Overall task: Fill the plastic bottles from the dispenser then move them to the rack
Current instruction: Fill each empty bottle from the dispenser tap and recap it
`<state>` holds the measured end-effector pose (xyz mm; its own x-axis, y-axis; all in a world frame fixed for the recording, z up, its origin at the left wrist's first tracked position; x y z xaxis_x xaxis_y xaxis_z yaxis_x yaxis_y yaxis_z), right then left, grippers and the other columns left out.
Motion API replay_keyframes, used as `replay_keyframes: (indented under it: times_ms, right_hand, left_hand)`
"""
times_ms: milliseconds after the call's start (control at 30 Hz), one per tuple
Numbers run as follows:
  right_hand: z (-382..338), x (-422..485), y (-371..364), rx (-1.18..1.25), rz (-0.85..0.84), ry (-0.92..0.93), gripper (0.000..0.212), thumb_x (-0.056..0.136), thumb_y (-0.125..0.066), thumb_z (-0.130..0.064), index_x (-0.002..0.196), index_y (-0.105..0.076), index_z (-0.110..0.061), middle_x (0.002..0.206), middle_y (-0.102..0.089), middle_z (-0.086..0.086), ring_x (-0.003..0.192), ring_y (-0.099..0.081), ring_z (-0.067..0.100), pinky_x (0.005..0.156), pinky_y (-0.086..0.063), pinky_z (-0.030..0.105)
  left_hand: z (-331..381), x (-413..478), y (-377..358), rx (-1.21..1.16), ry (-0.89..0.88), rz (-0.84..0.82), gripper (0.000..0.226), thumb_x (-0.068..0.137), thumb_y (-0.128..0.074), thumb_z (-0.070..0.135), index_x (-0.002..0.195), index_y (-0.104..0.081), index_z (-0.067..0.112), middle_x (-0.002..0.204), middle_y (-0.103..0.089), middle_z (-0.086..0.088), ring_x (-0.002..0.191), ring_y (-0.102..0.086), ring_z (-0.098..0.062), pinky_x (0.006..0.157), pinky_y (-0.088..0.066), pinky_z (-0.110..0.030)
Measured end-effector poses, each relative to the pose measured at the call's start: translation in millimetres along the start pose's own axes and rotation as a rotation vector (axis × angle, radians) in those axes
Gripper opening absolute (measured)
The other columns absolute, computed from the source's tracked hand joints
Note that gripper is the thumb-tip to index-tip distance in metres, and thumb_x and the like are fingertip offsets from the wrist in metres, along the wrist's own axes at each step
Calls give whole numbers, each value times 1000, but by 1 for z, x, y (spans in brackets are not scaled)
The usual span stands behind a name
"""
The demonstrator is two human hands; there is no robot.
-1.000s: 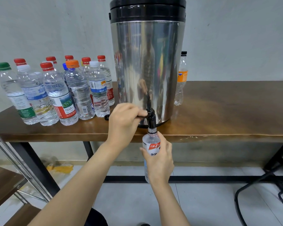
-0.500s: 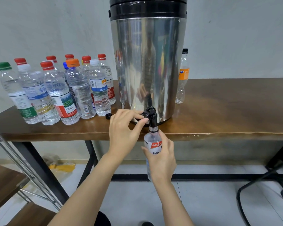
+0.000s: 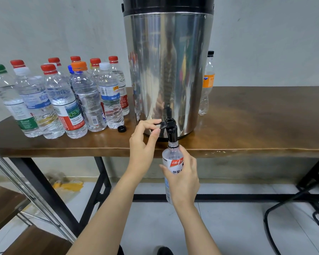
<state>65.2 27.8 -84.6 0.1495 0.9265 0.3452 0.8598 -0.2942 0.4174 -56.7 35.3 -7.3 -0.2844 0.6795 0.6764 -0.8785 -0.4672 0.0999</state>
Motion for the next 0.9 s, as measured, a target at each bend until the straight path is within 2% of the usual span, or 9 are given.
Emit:
replay_keyframes:
  times_ms: [200, 333, 467, 600, 767, 900]
  right_hand:
    - [1, -1, 0, 14, 9, 4, 79, 73, -84, -42, 140, -41, -40, 121, -49, -14, 102, -56, 7, 70, -51, 29]
    - [0, -1, 0, 41, -3, -10, 79, 73, -83, -42, 141, -41, -42, 121, -50, -14, 103, -57, 8, 74, -53, 33]
    - [0, 0, 0, 46, -8, -12, 79, 73, -83, -42, 140, -41, -42, 120, -49, -14, 103, -57, 8, 74, -53, 32]
    - [-1, -1, 0, 40, -1, -10, 79, 73, -83, -43, 140, -41, -42, 120, -49, -14, 102, -57, 8, 74, -55, 35]
    - [0, 0, 1, 44, -3, -13, 79, 73, -84, -43, 140, -42, -42, 121, -50, -13, 104, -57, 10, 73, -53, 34]
    - [0, 1, 2, 43, -19, -17, 80, 73, -83, -43, 141, -41, -41, 122, -50, -13, 104, -57, 9, 73, -52, 31]
  left_hand:
    - [1, 0, 0, -9, -5, 7, 6, 97, -54, 25, 92, -57, 26, 117, -67, 11, 118, -59, -15, 98, -45, -33]
    - [1, -1, -1, -5, 8, 8, 6, 97, -55, 16, 92, -57, 18, 117, -67, 7, 116, -59, -13, 96, -44, -28]
    - [2, -1, -1, -9, 6, 6, 7, 97, -55, 12, 93, -58, 15, 117, -66, 5, 115, -59, -11, 94, -43, -22]
    - [3, -2, -1, -14, 7, 15, 8, 98, -55, 13, 93, -58, 19, 118, -66, 6, 114, -59, -11, 94, -44, -22]
    - [4, -2, -2, -27, 13, 13, 7, 98, -55, 11, 94, -58, 16, 118, -65, 6, 112, -60, -10, 93, -43, -19]
    - [5, -3, -2, -39, 14, 19, 8, 97, -55, 13, 94, -58, 20, 117, -65, 6, 111, -60, -10, 92, -43, -19]
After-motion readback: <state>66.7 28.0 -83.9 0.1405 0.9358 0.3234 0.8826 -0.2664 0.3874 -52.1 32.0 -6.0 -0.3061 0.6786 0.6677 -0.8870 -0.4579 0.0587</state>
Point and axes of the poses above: each hand's wrist, its own x-axis towards the middle knuckle, its own y-axis out of the back of the hand, z = x × y, the point moved 1 cm from there along x, towards the middle knuckle
